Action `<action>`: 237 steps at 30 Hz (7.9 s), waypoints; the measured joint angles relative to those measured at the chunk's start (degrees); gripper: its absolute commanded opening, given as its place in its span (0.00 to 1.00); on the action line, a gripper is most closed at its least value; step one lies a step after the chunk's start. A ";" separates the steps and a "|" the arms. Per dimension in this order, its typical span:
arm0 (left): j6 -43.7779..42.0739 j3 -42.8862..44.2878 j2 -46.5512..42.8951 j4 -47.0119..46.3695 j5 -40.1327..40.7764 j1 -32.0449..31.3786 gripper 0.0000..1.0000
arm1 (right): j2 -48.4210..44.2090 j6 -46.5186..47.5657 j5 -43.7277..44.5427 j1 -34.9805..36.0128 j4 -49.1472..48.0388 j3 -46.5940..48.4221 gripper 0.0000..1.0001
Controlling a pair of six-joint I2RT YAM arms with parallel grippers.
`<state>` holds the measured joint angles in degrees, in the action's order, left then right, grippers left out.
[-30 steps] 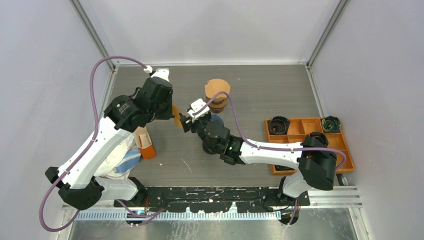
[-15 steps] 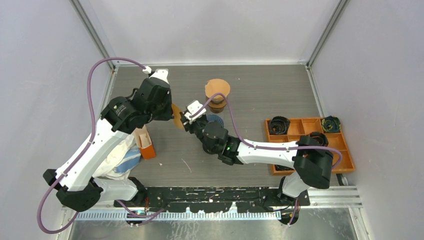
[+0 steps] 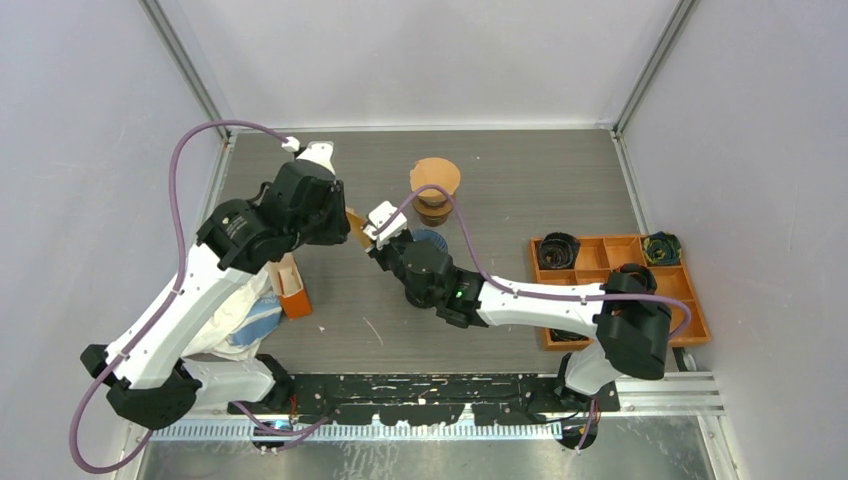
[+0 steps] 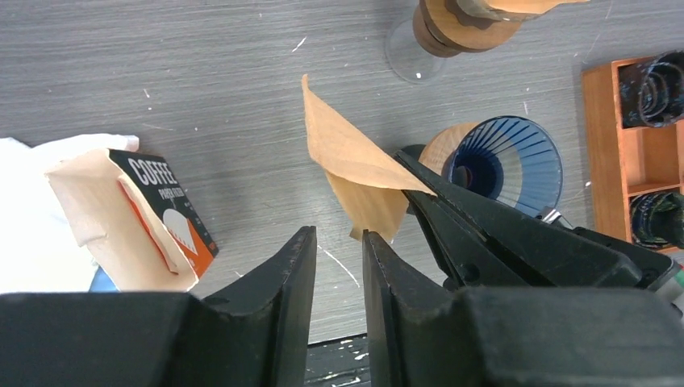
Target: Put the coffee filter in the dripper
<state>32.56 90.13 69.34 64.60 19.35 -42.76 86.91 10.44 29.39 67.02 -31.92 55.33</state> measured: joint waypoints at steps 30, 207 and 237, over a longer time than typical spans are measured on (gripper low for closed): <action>7.80 -16.20 -14.19 -23.63 -4.85 0.00 0.71 | 4.31 -25.59 8.35 0.00 59.21 35.56 0.01; -1.66 5.01 22.93 1.64 -16.81 -1.86 0.53 | -4.04 -28.26 -19.10 -19.52 76.08 20.48 0.51; -2.21 3.76 23.32 0.37 -16.85 -1.86 0.52 | -4.92 -26.82 -25.88 -24.04 66.12 17.20 0.62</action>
<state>30.35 93.89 92.66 64.97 2.50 -44.62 82.00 -16.38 3.51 42.98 34.20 72.53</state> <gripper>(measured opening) 0.517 0.621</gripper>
